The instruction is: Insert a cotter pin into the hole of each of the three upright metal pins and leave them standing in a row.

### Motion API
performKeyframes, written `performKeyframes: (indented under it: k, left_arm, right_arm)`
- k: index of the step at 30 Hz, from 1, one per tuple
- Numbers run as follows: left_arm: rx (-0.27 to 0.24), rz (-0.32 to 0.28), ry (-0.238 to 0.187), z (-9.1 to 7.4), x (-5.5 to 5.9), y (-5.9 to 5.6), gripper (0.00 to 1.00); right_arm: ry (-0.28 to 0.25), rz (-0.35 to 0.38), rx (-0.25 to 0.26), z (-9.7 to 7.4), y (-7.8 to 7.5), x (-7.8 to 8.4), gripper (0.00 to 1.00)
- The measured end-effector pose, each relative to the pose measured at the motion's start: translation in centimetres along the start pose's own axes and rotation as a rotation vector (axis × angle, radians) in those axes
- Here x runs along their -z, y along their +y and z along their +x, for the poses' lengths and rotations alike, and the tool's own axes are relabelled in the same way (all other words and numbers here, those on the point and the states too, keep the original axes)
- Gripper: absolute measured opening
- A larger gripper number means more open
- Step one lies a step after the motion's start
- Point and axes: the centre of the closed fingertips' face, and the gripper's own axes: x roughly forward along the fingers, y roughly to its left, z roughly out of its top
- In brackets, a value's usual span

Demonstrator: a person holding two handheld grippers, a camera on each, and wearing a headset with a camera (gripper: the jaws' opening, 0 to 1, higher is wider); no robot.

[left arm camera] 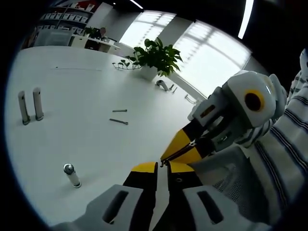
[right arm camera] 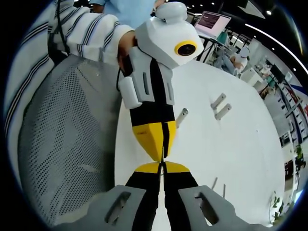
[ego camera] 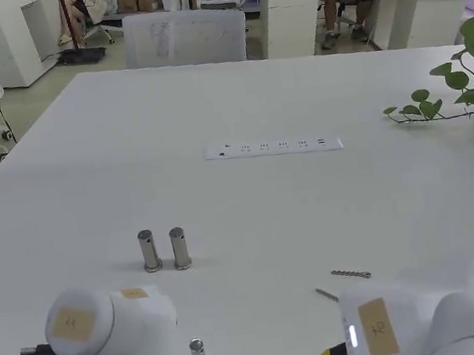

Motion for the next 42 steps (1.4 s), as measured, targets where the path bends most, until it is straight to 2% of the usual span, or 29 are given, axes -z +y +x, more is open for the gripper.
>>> performKeyframes:
  k: [13, 36, 42]
  left_arm:
    - [0.003, -0.028, -0.001, -0.06, -0.13, -0.02, 0.01]
    - [0.017, -0.082, 0.002, -0.32, -0.33, -0.19, 0.00]
    - [0.017, -0.076, 0.003, -0.37, -0.43, -0.32, 0.00]
  right_arm:
    - [-0.003, -0.008, 0.007, -0.13, -0.09, -0.27, 0.02]
    - [-0.005, -0.030, 0.018, -0.38, -0.15, -0.60, 0.02]
    - [-0.005, -0.034, 0.022, -0.49, -0.19, -0.67, 0.02]
